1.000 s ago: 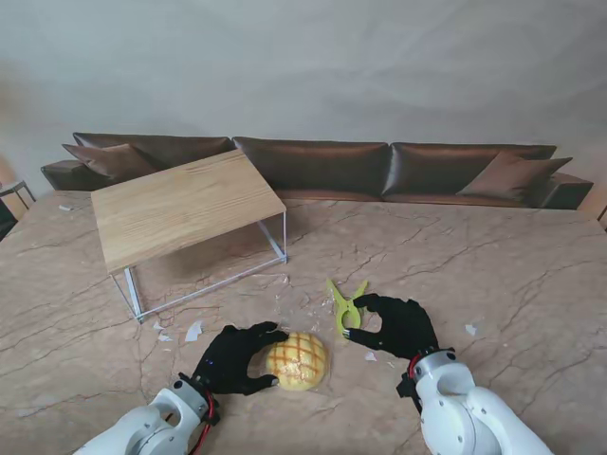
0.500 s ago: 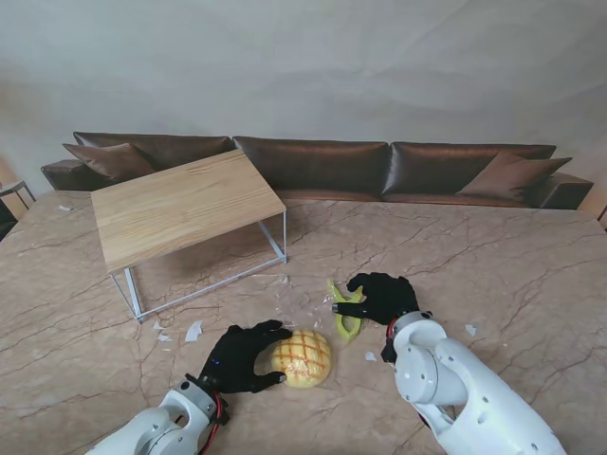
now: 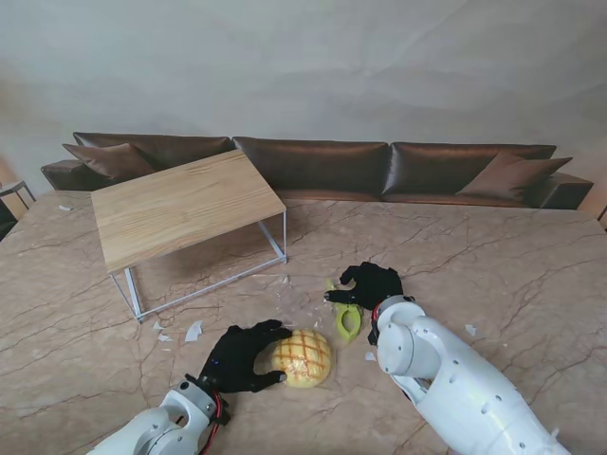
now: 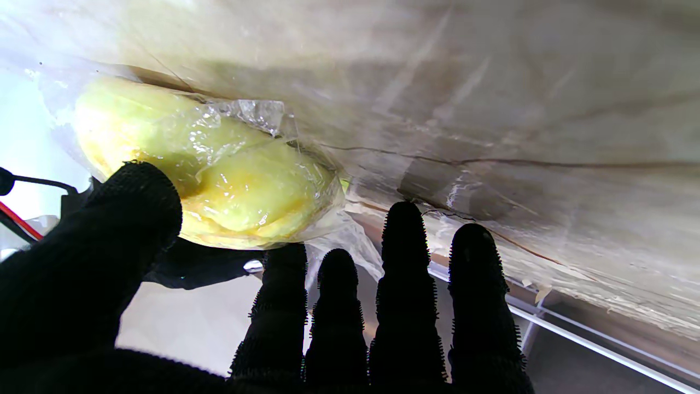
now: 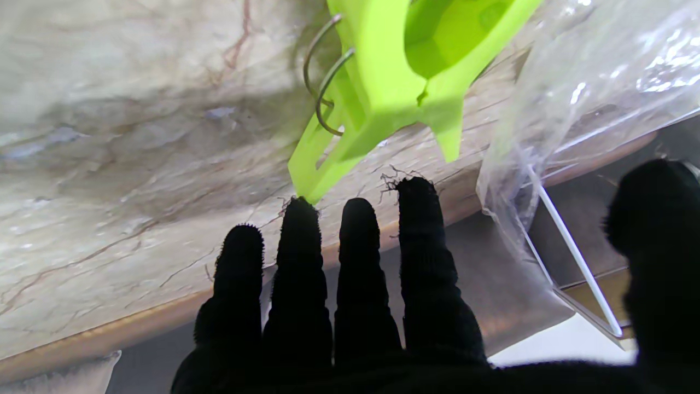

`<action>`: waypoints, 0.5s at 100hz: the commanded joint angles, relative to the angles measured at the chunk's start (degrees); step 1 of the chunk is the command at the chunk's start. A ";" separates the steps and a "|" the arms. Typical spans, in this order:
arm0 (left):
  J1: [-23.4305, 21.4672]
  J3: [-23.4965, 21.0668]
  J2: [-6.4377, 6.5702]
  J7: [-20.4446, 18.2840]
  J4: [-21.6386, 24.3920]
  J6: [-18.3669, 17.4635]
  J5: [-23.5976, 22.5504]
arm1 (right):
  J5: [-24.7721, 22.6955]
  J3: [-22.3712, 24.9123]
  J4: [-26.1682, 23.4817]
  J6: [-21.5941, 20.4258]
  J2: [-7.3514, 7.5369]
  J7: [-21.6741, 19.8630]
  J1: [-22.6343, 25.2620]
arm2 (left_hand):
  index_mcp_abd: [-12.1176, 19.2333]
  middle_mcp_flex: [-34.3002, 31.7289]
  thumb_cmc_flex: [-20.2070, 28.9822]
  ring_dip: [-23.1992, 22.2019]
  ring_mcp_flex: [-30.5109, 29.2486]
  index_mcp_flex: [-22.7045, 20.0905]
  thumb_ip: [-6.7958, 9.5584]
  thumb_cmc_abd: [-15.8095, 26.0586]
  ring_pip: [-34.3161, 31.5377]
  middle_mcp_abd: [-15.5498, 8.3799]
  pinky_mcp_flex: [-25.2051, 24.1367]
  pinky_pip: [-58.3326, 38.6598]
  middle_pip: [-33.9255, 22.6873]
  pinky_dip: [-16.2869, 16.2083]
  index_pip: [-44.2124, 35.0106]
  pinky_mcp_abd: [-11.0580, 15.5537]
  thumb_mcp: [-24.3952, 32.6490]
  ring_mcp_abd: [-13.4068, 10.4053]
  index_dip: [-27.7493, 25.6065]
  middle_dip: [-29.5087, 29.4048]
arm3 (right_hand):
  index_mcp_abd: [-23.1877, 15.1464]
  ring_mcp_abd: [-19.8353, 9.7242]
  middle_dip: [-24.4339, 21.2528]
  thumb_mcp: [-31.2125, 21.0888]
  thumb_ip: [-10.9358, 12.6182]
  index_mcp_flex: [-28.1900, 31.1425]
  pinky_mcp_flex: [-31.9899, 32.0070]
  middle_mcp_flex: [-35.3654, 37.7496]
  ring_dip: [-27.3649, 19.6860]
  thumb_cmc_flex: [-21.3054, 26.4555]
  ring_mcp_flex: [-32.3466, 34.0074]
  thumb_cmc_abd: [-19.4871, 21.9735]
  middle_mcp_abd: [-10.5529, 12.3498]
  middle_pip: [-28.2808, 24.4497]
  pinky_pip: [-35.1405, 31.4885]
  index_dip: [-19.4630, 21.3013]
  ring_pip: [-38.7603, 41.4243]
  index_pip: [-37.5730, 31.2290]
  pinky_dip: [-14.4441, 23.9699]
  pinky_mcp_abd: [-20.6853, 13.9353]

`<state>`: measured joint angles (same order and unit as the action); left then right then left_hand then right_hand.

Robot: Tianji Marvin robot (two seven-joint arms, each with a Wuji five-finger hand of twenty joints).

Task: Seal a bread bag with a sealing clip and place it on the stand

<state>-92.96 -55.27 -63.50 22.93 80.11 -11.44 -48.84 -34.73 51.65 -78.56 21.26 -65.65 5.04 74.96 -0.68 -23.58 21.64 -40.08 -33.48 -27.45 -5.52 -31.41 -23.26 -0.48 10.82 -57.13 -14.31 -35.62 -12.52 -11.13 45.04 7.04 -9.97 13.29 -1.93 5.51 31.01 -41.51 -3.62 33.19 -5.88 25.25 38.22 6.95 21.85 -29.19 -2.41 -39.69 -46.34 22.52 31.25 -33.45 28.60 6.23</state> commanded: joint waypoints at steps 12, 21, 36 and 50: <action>-0.92 0.22 -0.28 -0.46 -1.55 -0.52 0.41 | 1.81 -2.08 3.23 -0.96 -1.66 1.26 -3.38 | 0.31 0.16 -1.31 0.80 -1.74 -0.79 0.16 1.39 -0.28 0.18 -0.31 -1.18 -0.73 -0.93 -0.59 -0.18 -1.09 1.75 -0.57 0.24 | -3.30 -0.79 -0.98 1.67 -1.27 2.99 0.31 0.28 -1.13 3.53 -0.48 -1.66 0.27 -0.39 0.44 0.94 0.72 -2.31 1.11 -0.43; -0.87 0.16 -0.29 -0.44 -1.72 -0.71 0.48 | 2.77 -3.14 5.12 -1.89 -2.18 2.08 -4.72 | 0.30 0.15 -1.32 0.87 -1.74 -0.81 0.17 1.42 -0.20 0.15 -0.39 -1.07 -0.71 -0.89 -0.64 -0.13 -1.08 1.84 -0.60 0.22 | -7.11 -1.02 -1.33 3.03 -1.31 3.75 0.54 0.49 -1.36 6.04 -0.85 -1.47 0.54 -0.53 0.63 1.75 1.08 -4.19 1.31 -0.56; -0.62 0.28 -0.38 -0.31 -2.15 -0.93 0.80 | 2.57 -4.67 7.23 -3.02 -2.69 3.59 -6.10 | 0.38 0.17 -1.37 0.95 -1.65 -0.81 0.19 1.63 -0.10 0.10 -0.47 -0.99 -0.70 -0.90 -0.68 -0.07 -1.28 1.75 -0.63 0.22 | -13.42 -1.41 -1.70 6.34 -1.30 8.83 0.13 3.29 -1.16 13.04 -0.42 -2.21 1.32 -1.21 0.31 3.71 2.27 -9.23 1.97 -0.60; -0.54 0.37 -0.40 -0.25 -2.29 -1.11 0.89 | -0.12 -5.70 8.28 -3.68 -2.83 6.14 -6.59 | 0.44 0.26 -1.51 1.06 -1.53 -0.77 0.19 1.71 0.07 0.05 -0.57 -0.89 -0.64 -0.92 -0.67 -0.11 -1.58 1.70 -0.63 0.19 | -23.93 -2.16 -2.55 21.85 -1.42 14.71 -1.32 6.65 -1.40 30.17 0.92 -2.24 2.96 -1.51 -1.26 -8.26 3.58 -26.31 2.65 -0.47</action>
<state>-92.58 -55.29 -63.70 23.05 79.47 -12.51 -47.94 -33.82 46.11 -70.01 18.02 -68.09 11.16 68.37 -0.68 -23.59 21.64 -39.76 -33.55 -28.31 -5.52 -30.57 -23.42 -0.47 10.82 -57.13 -14.32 -35.62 -12.53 -11.13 44.51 7.87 -9.97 13.30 -20.75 5.22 28.93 -24.43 -5.56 44.97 -6.71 30.49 37.11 30.86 21.92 -31.25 -0.95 -40.09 -46.33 17.46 34.21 -53.95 30.52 6.23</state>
